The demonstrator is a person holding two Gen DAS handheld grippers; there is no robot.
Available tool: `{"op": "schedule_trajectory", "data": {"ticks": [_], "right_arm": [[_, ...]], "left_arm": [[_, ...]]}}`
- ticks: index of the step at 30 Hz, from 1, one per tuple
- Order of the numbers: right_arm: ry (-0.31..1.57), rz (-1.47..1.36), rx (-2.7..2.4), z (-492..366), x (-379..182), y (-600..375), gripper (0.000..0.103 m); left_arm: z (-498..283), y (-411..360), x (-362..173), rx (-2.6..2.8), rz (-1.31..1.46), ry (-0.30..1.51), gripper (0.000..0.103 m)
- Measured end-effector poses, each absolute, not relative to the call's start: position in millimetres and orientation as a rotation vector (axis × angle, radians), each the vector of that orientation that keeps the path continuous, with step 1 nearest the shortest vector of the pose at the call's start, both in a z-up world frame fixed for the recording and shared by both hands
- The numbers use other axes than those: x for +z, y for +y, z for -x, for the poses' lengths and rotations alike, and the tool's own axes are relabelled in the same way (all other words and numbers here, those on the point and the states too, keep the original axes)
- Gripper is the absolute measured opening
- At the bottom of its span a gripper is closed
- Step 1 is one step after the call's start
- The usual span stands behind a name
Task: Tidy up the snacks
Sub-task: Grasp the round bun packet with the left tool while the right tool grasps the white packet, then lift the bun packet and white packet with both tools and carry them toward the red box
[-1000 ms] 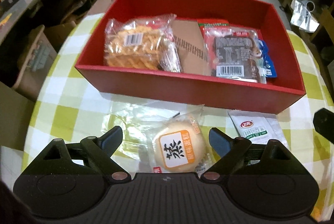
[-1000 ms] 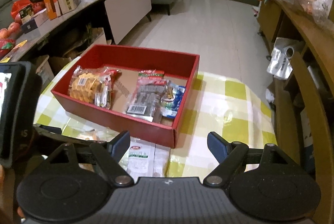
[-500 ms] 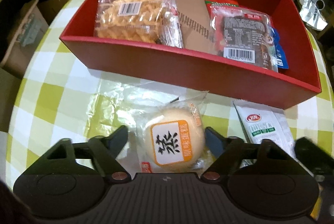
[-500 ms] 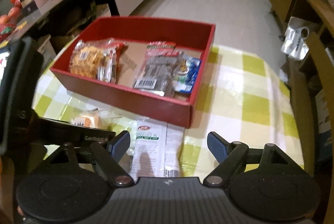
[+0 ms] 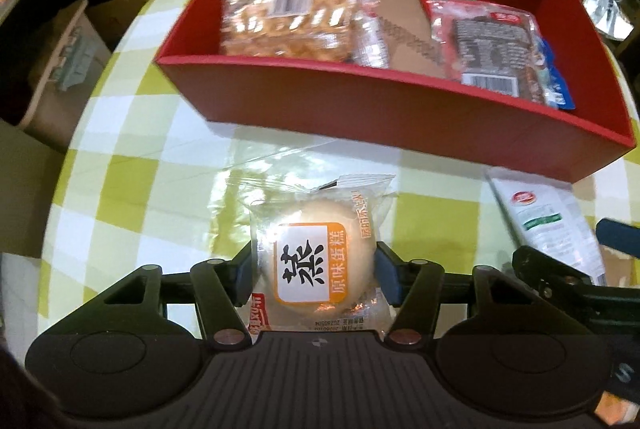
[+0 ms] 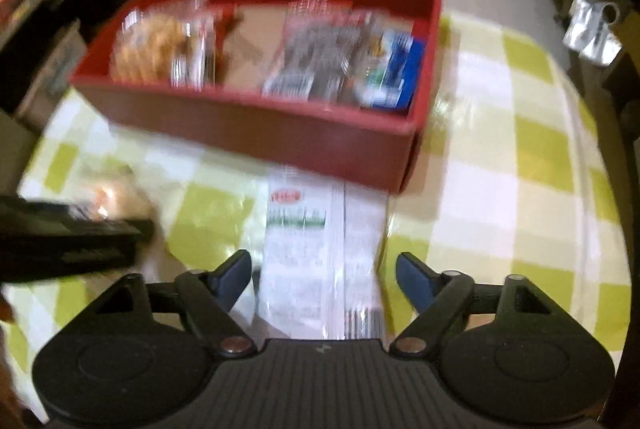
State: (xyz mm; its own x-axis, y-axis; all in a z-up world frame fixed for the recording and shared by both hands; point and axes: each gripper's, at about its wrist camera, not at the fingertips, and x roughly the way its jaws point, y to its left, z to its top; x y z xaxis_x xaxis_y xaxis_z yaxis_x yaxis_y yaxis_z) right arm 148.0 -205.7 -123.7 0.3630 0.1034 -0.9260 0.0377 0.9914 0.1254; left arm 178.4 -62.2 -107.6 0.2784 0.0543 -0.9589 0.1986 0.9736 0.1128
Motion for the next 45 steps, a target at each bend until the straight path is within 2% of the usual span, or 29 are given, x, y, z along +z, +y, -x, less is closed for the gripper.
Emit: {"op": "schedule_trajectory", "data": {"ticks": [1,3,6,16,27,32,34,36,40,45], "right_arm": [[1.198,-0.086,0.045,-148,-122,-200,0.085],[1.197,-0.076,0.06,-146,-119,-194,0.07],[1.196,-0.079,0.073,-142,-113,-190,0.064],[1.166,-0.078,0.186,-109,-87,-153,0.061],[1.224,0.015,0.196,-46,-104,-101,0.06],[1.225,0.017,0.172,-34,-114,-100,0.061],[1.215,-0.022,0.16,-33,-115,-104,0.063],[1.215,-0.044,0.176,-36,-116,-104,0.08],[1.217,0.0,0.159,-39,-124,-97,0.101],[1.254,0.07,0.106,-45,-133,-89,0.103]], "left_arm": [[-178,-59,-108,-0.095,-0.227,1.293,0.066],[-177,-52,-108,-0.093,-0.231,1.297,0.066],[-173,-45,-107,-0.086,-0.236,1.297,0.066],[-142,-30,-99,-0.112,-0.242,1.297,0.068],[-101,-3,-100,-0.121,-0.289,1.319,0.07],[-96,6,-110,-0.108,-0.296,1.336,0.077],[-101,12,-111,-0.095,-0.255,1.343,0.08],[-104,13,-111,-0.095,-0.237,1.338,0.083],[-108,10,-115,-0.077,-0.234,1.319,0.094],[-109,7,-115,-0.081,-0.236,1.312,0.096]]}}
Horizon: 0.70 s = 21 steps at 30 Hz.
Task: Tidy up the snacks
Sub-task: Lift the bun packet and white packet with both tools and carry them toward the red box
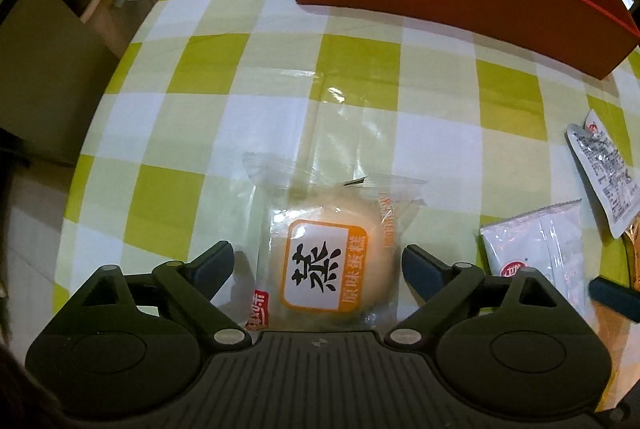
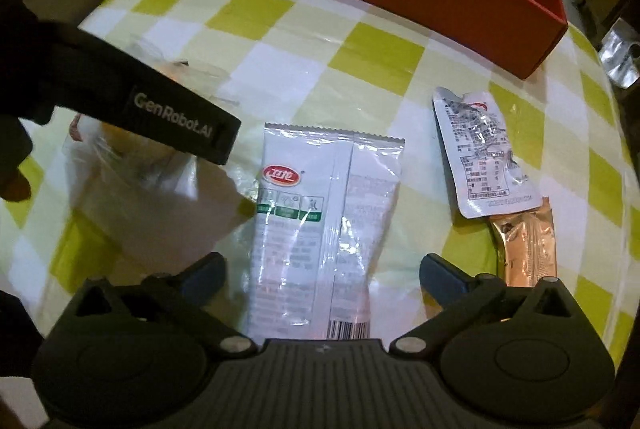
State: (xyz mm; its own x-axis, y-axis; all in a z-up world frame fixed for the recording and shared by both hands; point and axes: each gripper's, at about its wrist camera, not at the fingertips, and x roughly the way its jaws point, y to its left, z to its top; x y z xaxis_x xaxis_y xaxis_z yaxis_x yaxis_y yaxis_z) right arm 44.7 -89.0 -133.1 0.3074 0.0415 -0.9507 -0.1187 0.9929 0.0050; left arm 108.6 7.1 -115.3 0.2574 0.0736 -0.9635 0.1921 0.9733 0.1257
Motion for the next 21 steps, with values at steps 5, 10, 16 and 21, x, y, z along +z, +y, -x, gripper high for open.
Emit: {"op": "schedule_trajectory", "data": {"ticks": [5,10,16,21], "right_arm": [[1.237,0.042,0.059,-42,-133,-88,0.103],[1.163,0.158,0.059,-33,-128,-60,0.103],[1.18,0.064,0.154,-35,-122,-73,0.073],[1.178,-0.013,0.177,-30,-118,-90,0.06]], "left_arm": [[-116,20,-110,-0.088,-0.163,1.336,0.088],[-117,44,-99,-0.089,-0.088,1.329,0.088],[-110,40,-103,-0.073,-0.133,1.337,0.088],[-108,18,-112,-0.094,-0.193,1.346,0.092]]}}
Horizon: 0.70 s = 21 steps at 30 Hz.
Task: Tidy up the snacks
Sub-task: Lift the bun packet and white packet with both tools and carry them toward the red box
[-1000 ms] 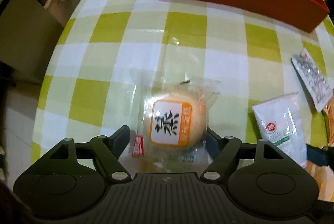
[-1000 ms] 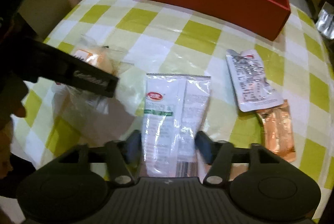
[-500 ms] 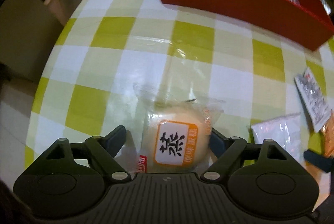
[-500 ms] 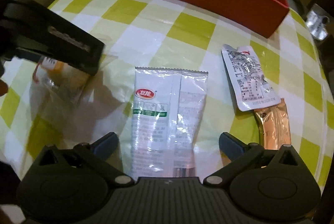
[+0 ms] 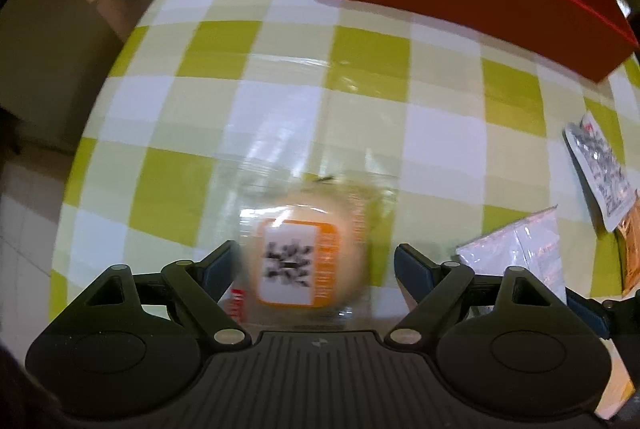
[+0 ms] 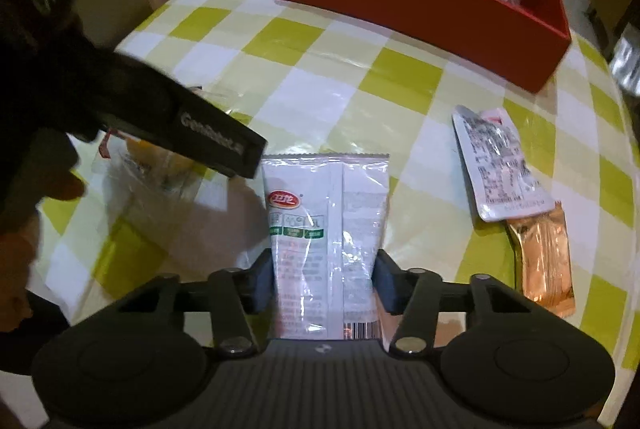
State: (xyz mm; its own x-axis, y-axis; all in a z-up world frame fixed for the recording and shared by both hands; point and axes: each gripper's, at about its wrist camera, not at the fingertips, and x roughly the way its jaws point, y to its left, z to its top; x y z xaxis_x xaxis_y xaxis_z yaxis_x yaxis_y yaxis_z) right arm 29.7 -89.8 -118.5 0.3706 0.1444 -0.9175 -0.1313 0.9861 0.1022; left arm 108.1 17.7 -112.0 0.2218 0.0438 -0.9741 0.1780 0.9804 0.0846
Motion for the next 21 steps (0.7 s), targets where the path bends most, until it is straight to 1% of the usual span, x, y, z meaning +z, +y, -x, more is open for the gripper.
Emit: {"op": "schedule_trajectory", "data": {"ticks": [1,2,5,8,10,12,21], "right_arm": [[1.182,-0.026,0.176,-29,-118,-92,0.06],[1.182,-0.032,0.177,-28,-118,-94,0.059],[1.183,-0.038,0.167,-23,-114,-100,0.058],[1.156,-0.071,0.136,-19,-103,-111,0.058],[1.133,-0.099,0.113,-14,-94,-118,0.058],[1.114,-0.122,0.094,-8,-87,-124,0.058],[1.097,-0.142,0.056,11,-78,-130,0.058]], "left_arm": [[-107,14,-113,-0.087,-0.206,1.342,0.095],[-107,12,-114,-0.08,-0.213,1.337,0.096],[-107,11,-115,-0.072,-0.211,1.338,0.096],[-106,15,-113,-0.073,-0.177,1.353,0.088],[-103,16,-110,-0.083,-0.165,1.356,0.074],[-101,18,-108,-0.095,-0.147,1.361,0.068],[-84,15,-102,-0.107,-0.14,1.368,0.065]]}}
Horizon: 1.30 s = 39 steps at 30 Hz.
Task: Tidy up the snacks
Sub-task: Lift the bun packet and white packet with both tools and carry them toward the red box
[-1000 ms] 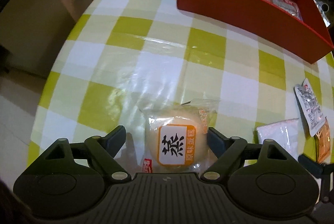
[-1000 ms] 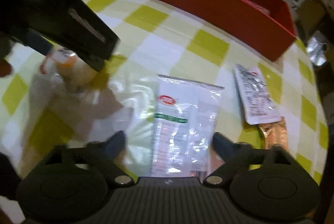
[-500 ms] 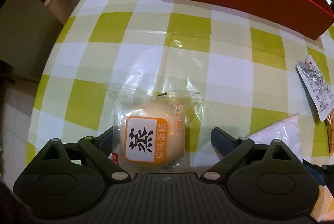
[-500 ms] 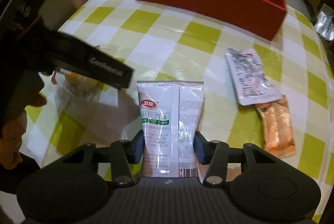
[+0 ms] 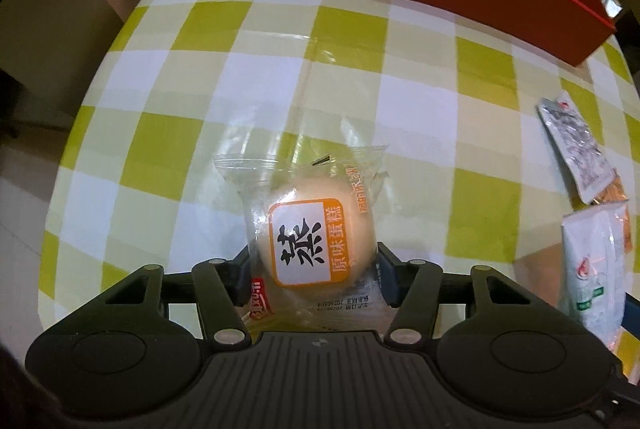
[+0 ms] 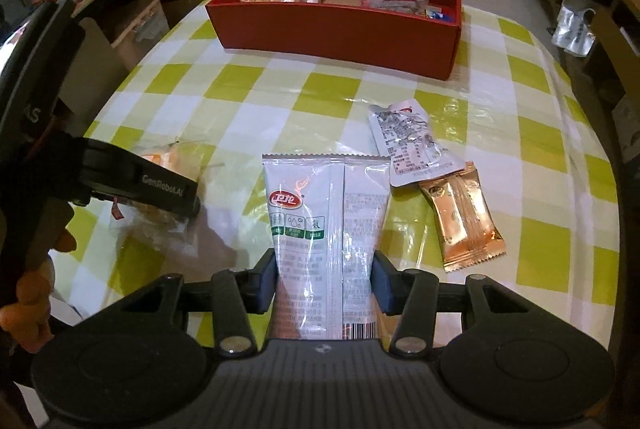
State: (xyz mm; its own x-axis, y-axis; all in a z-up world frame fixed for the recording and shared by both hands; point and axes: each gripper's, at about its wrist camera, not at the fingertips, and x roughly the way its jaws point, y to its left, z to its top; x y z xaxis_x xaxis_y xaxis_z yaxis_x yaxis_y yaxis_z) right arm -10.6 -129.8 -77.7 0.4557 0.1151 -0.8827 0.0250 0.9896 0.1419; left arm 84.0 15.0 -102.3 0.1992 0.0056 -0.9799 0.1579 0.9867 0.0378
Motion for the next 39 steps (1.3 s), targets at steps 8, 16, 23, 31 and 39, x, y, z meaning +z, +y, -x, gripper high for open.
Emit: {"op": "schedule_trajectory", "data": {"ticks": [8,16,23,31,39], "right_arm": [[1.065,-0.153,0.045,16,-68,-132,0.058],[1.053,-0.151,0.025,10,-67,-134,0.058],[1.018,-0.145,0.008,1,-58,-135,0.058],[0.984,-0.159,-0.015,-5,-50,-144,0.058],[0.945,-0.152,-0.024,-11,-38,-149,0.058]], "left_arm": [[-63,3,-86,-0.15,-0.189,1.309,0.064],[-56,-10,-72,-0.149,-0.263,1.214,0.064],[-50,-18,-59,-0.167,-0.297,1.142,0.064],[-49,-21,-50,-0.172,-0.301,1.092,0.064],[-49,-25,-40,-0.176,-0.302,1.047,0.064]]}}
